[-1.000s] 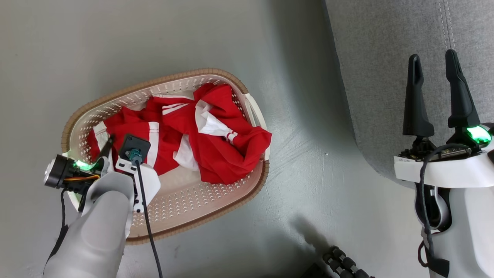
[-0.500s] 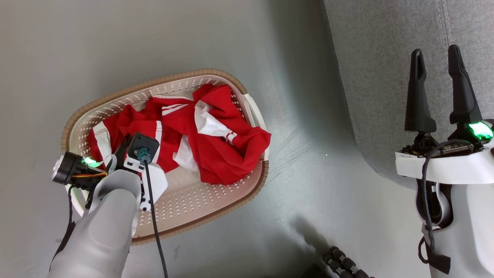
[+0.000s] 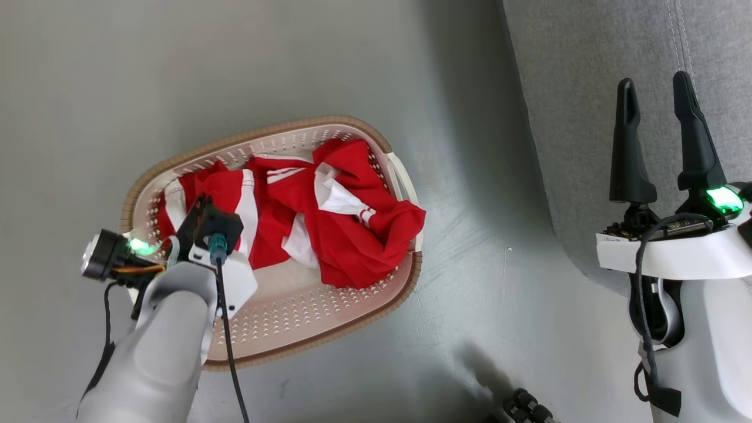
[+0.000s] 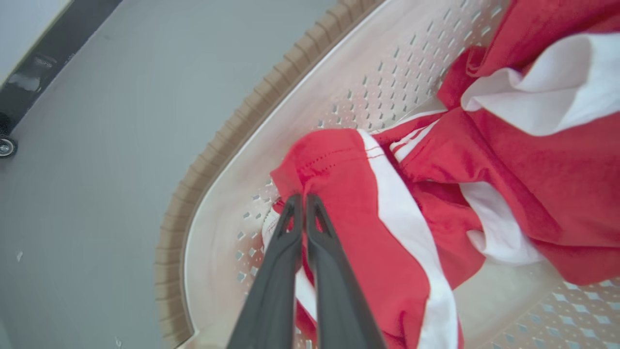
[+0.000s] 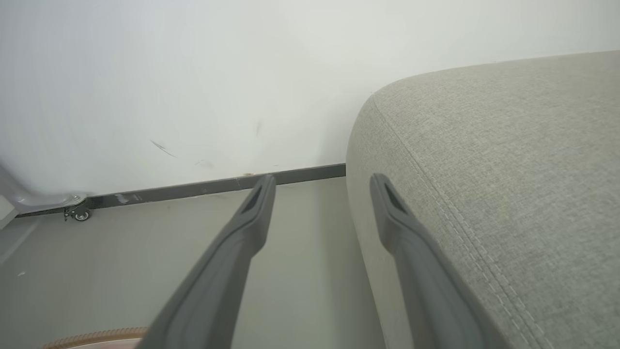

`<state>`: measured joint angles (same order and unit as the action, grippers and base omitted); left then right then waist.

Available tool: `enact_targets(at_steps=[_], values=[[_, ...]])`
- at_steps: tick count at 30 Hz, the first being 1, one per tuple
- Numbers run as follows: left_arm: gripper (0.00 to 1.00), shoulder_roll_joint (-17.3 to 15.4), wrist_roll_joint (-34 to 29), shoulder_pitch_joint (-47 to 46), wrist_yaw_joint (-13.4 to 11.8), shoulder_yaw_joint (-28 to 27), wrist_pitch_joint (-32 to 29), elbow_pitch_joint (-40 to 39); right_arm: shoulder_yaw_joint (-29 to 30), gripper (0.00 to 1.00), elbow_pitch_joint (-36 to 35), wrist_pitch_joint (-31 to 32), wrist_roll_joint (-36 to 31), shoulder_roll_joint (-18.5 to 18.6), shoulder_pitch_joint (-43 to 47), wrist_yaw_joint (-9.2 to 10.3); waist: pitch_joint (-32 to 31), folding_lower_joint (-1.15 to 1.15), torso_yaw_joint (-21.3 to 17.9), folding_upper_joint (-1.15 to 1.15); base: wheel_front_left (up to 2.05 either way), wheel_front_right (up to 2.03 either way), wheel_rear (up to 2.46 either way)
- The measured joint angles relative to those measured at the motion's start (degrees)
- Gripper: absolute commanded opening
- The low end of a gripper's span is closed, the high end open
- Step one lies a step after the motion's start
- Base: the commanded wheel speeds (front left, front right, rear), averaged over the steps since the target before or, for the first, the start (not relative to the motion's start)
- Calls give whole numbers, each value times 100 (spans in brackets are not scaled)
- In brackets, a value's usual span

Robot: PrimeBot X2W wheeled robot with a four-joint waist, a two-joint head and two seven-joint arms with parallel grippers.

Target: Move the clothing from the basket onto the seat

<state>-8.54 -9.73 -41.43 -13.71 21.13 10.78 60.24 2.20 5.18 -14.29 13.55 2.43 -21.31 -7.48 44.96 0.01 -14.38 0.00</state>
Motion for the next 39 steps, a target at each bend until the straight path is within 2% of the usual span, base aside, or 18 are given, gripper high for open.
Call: enact_targets(at_steps=[10,15,21,39], values=[[0,35,244,444,-147,-158,292,-428,47,100,57,0,-427,2,-39,0,-300,0,234,0,0,0,0],[0,157,343,612,-271,-222,336,-786,68,100,73,0,-590,7,-153,-1,-496,0,381,0,0,0,0],[0,234,409,891,-300,-191,337,-1250,113,100,154,0,-708,12,-160,-1,-769,0,572,0,0,0,0],[0,299,509,1934,-504,36,341,-3500,298,100,423,-1,-988,246,30,-1,-1722,-1,1264,0,0,0,0]])
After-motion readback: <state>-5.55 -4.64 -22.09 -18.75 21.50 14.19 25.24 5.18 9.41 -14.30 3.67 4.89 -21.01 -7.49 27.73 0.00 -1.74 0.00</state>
